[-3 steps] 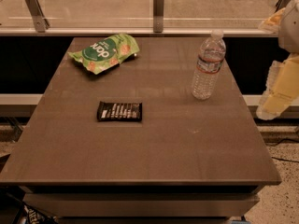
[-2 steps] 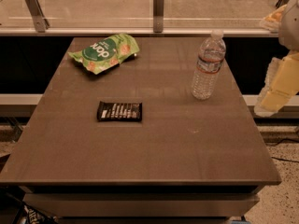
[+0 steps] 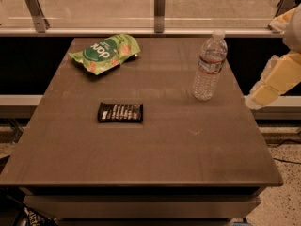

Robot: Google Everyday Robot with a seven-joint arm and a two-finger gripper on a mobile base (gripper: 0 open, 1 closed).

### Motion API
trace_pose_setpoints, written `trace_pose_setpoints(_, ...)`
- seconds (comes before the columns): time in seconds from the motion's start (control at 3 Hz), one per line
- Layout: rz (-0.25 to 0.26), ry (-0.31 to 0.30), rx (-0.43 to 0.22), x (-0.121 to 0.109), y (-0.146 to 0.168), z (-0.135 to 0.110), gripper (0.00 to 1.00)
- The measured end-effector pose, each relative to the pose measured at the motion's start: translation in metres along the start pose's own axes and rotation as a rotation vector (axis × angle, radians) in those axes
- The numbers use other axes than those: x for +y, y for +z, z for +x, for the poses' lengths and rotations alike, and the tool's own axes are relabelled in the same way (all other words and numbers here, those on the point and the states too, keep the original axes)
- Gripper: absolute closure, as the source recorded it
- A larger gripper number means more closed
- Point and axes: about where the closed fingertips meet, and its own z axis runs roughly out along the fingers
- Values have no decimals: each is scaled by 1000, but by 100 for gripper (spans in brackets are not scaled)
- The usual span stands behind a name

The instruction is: Pick water bottle

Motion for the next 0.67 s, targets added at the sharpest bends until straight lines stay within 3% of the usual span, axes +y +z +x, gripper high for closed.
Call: trace_pose_setpoints(0.67, 21, 139, -176, -15, 33, 3, 0)
